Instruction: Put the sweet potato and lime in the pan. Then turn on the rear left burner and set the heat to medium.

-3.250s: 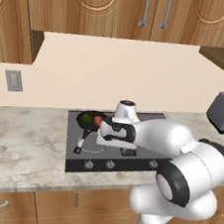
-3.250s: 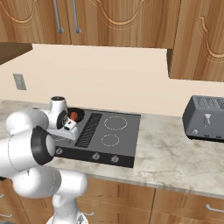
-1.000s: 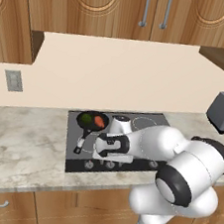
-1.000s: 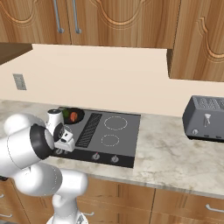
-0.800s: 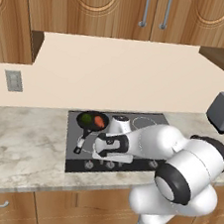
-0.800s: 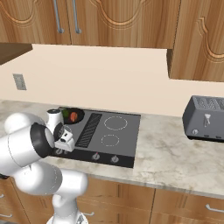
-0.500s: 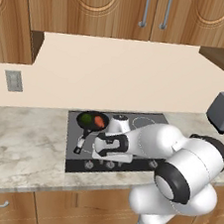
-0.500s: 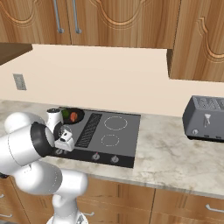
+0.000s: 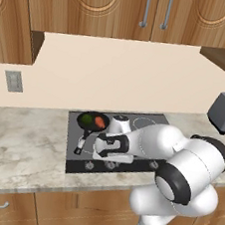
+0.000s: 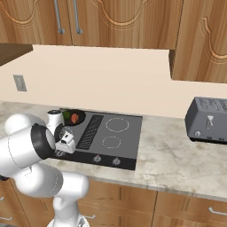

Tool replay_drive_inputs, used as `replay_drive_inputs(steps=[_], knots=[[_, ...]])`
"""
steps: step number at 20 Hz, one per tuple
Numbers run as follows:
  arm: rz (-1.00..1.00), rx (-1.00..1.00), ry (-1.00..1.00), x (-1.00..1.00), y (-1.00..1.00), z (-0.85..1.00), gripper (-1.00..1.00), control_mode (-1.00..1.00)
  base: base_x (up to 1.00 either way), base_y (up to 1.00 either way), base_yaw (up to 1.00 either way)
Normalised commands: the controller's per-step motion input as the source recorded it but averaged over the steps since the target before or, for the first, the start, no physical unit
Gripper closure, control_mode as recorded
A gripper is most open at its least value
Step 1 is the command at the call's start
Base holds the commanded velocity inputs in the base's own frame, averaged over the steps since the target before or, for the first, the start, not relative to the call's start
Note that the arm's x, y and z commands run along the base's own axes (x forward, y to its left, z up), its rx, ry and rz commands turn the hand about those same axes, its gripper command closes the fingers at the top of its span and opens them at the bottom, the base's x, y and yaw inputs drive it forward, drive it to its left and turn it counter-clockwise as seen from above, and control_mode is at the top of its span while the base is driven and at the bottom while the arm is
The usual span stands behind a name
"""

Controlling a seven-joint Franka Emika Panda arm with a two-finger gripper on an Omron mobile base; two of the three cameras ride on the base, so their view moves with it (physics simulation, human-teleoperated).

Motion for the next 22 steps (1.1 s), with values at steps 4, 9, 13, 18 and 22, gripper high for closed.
replay_drive_inputs(steps=[4, 9, 13, 18, 22], knots=[[0.06, 0.00, 0.00, 0.00, 0.00, 0.00, 1.00, -1.00, 0.00, 0.00, 0.00], [0.12, 0.00, 0.00, 0.00, 0.00, 0.00, 1.00, -1.00, 0.00, 0.00, 0.00], [0.21, 0.00, 0.00, 0.00, 0.00, 0.00, 1.00, -1.00, 0.00, 0.00, 0.00], [0.28, 0.00, 0.00, 0.00, 0.00, 0.00, 1.00, -1.00, 0.00, 0.00, 0.00], [0.29, 0.00, 0.00, 0.00, 0.00, 0.00, 1.00, -1.00, 0.00, 0.00, 0.00]])
